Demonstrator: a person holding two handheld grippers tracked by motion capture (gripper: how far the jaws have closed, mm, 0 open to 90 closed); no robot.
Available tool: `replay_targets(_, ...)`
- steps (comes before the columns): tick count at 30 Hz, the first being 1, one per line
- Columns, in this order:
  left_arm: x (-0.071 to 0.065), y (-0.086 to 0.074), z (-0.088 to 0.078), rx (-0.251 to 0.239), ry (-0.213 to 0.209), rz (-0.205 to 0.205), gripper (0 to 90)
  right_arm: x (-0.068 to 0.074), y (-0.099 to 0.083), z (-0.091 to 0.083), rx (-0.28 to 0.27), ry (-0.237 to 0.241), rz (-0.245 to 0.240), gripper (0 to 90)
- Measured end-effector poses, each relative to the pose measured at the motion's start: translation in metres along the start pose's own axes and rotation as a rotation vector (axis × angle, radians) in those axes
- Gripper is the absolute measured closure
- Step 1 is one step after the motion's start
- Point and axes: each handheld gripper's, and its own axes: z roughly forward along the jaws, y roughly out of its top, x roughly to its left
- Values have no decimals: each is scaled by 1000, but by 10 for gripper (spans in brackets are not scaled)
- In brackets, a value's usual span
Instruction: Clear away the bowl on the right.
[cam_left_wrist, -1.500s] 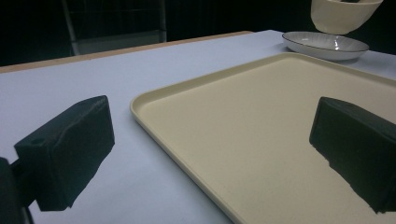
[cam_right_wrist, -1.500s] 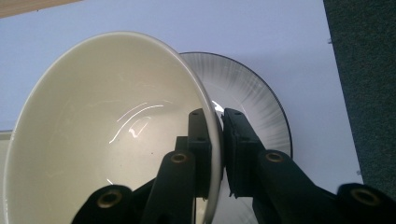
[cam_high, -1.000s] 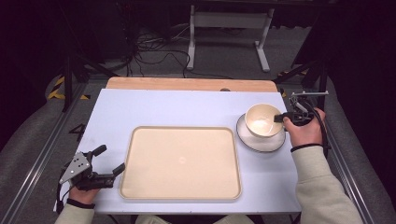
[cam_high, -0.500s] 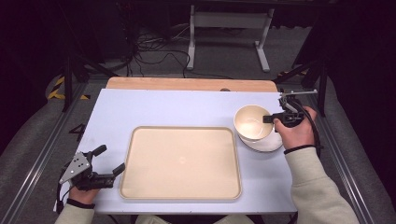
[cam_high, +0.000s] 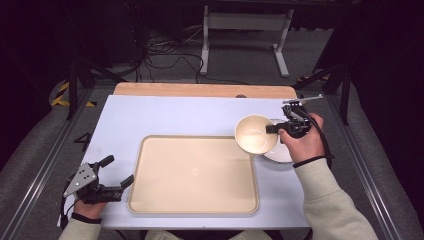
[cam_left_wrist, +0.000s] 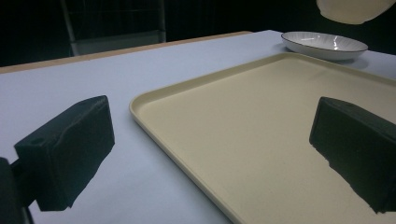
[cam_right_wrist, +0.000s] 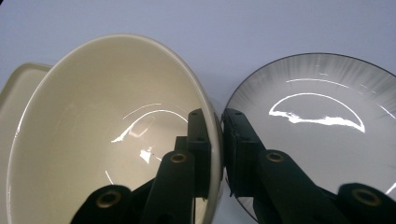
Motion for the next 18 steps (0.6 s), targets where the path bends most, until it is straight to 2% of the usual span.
replay_targets(13, 0, 0, 0, 1, -1, 3, 6, 33, 2, 8, 24, 69, -71, 814)
replay_targets(14, 0, 0, 0, 2, 0, 3, 6, 39, 3, 10, 28, 86, -90, 811)
replay_targets(18, 0, 0, 0, 1, -1, 3, 6, 50, 3, 13, 36, 119, -117, 810)
